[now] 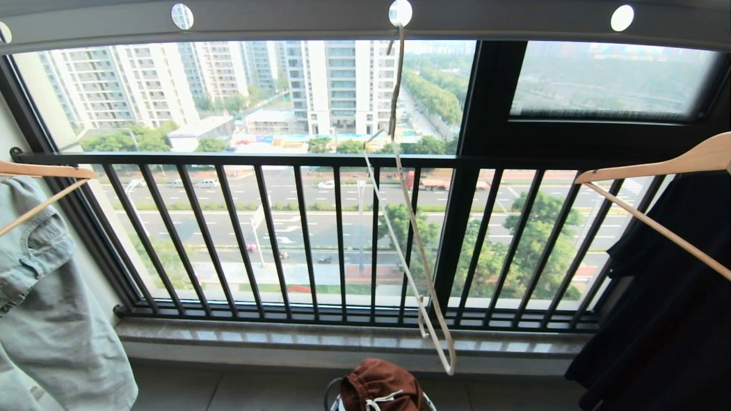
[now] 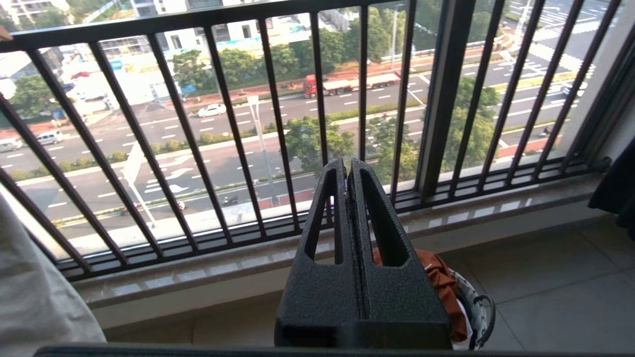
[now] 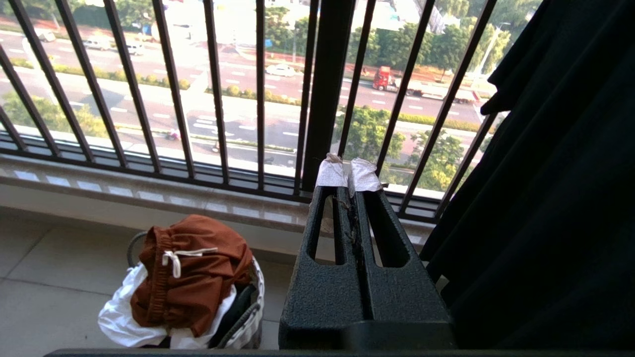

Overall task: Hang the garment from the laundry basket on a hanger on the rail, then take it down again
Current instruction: Pick up the clothes rack on the clothesline

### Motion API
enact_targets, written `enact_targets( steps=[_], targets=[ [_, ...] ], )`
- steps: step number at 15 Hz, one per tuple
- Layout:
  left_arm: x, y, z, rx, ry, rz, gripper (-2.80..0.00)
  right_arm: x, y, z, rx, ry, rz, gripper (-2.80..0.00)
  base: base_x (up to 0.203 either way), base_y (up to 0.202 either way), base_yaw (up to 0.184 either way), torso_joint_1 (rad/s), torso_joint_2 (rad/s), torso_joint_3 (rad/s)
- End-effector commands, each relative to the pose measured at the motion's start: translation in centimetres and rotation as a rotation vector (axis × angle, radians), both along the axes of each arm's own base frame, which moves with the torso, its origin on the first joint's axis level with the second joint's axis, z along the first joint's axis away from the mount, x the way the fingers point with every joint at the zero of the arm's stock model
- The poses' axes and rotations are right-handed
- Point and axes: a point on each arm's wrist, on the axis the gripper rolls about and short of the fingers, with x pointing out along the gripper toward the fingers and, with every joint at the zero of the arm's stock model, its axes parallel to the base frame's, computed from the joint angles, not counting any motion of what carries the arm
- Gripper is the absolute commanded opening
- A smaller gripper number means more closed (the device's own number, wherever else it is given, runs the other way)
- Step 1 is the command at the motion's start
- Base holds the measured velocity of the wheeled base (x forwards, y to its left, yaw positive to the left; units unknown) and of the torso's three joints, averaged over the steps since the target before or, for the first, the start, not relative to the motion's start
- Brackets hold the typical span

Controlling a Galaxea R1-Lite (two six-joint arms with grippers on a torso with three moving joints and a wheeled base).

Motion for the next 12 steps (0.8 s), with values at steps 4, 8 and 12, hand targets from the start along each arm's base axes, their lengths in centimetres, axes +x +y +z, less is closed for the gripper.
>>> enact_targets(
  steps=[4, 8, 12],
  targets=[
    [7.6, -0.6, 9.9, 0.003, 0.130, -0.193, -2.80, 0.0, 0.0, 0.0, -0.001, 0.001, 0.001, -2.80, 0.000, 0.000, 0.000, 0.000, 0.00, 0.000],
    [13.4, -3.5, 14.5, 0.019, 0.172, -0.413, -2.80, 0.0, 0.0, 0.0, -0.001, 0.001, 0.001, -2.80, 0.000, 0.000, 0.000, 0.000, 0.00, 0.000],
    [16.8, -9.5, 17.0, 0.065, 0.199, -0.483, -2.80, 0.0, 0.0, 0.0, -0.002, 0.001, 0.001, -2.80, 0.000, 0.000, 0.000, 0.000, 0.00, 0.000]
  ],
)
